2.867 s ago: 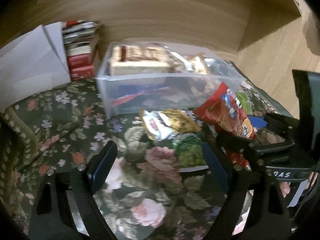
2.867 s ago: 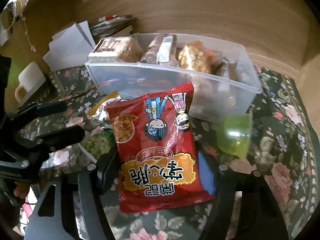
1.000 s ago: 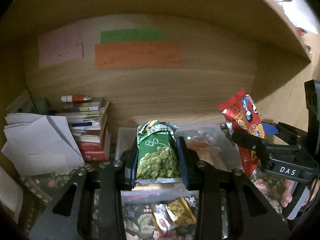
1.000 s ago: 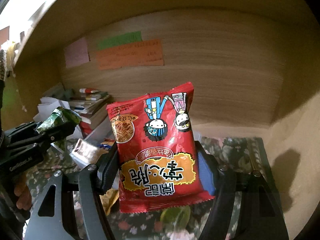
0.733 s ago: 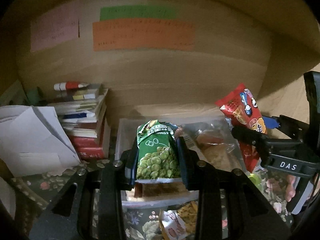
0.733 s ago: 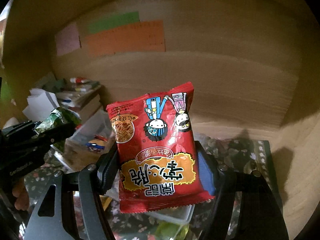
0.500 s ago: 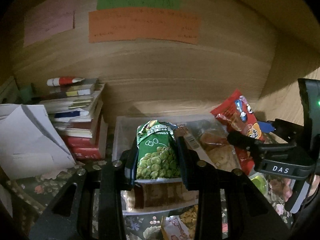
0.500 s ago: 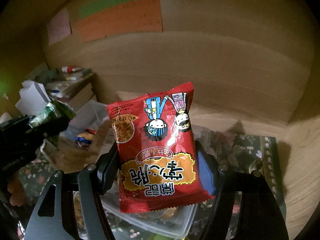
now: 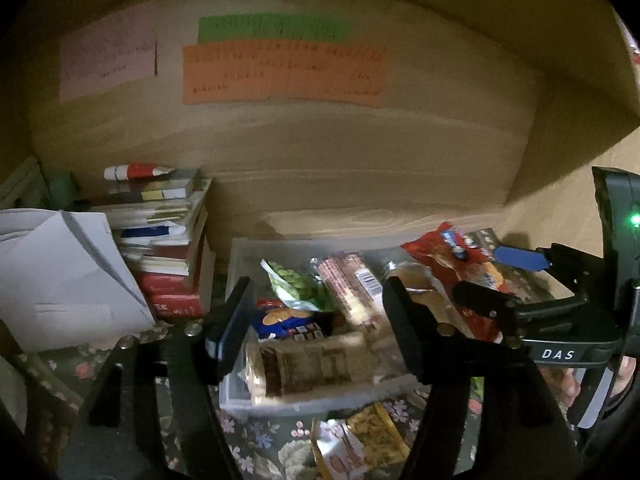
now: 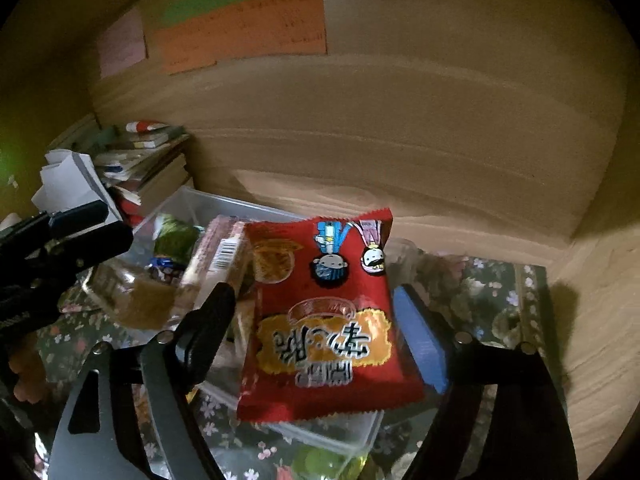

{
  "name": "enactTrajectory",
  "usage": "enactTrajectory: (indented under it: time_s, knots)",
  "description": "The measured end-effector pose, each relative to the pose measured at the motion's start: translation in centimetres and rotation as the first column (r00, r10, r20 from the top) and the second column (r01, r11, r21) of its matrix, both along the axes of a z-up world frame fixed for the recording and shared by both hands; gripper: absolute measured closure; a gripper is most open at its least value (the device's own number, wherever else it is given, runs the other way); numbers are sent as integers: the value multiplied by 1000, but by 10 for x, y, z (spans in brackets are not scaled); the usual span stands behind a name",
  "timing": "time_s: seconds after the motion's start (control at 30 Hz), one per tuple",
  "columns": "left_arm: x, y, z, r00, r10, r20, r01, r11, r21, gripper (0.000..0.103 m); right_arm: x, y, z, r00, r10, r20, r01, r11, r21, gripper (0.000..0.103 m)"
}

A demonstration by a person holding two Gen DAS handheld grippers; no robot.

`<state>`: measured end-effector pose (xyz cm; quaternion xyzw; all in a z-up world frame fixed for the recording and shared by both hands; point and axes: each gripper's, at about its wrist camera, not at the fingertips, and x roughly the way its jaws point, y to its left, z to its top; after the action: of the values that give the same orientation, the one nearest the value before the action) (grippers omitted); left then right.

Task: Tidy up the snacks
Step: 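Lower both bags into the clear plastic box and open both tools, then grasp the white-and-gold cracker bag with left tool while right tool grasps the green jelly cup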

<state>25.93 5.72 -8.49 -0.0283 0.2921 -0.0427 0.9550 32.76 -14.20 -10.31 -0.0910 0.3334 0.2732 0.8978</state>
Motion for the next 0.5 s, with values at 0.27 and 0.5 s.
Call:
enactTrajectory:
  time_s: [0.27, 0.5]
  knots:
    - [-35, -5, 4, 1000, -6, 11, 6, 1000, 22, 9, -33, -20, 16, 998, -5, 59, 3, 1000, 31, 15]
    - [-50, -3, -21, 998, 0, -68, 2, 1000, 17, 7, -51, -44, 7, 998, -39, 51, 37, 998, 41, 10]
